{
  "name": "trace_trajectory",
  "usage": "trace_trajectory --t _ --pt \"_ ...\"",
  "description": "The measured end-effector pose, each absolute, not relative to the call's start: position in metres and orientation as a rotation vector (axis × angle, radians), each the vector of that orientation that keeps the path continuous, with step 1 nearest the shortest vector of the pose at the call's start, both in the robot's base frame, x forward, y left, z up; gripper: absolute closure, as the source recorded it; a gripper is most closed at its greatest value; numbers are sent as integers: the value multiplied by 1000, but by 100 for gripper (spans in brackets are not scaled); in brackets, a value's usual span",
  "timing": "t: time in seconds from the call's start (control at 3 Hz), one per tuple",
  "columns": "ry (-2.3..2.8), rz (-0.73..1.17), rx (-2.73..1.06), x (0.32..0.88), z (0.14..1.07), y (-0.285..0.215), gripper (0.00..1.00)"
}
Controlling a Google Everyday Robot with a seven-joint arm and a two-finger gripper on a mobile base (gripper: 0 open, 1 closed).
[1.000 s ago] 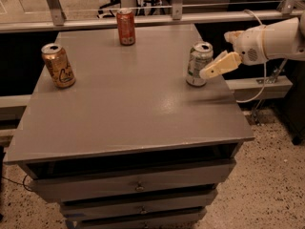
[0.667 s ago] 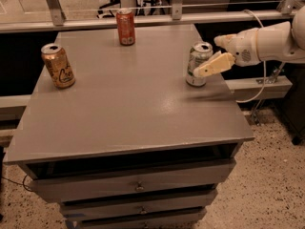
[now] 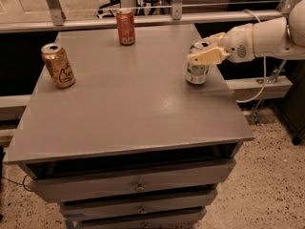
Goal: Pick 7up can
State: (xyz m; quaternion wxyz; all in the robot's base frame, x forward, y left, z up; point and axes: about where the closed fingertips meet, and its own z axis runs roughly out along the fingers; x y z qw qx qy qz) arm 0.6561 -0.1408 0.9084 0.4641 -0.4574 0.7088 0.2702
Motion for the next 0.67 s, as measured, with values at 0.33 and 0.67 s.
trace_trajectory --t 0.33,0.67 --pt "1671 677 -1153 643 935 -132 81" --pt "1585 716 -1154 632 967 -125 100"
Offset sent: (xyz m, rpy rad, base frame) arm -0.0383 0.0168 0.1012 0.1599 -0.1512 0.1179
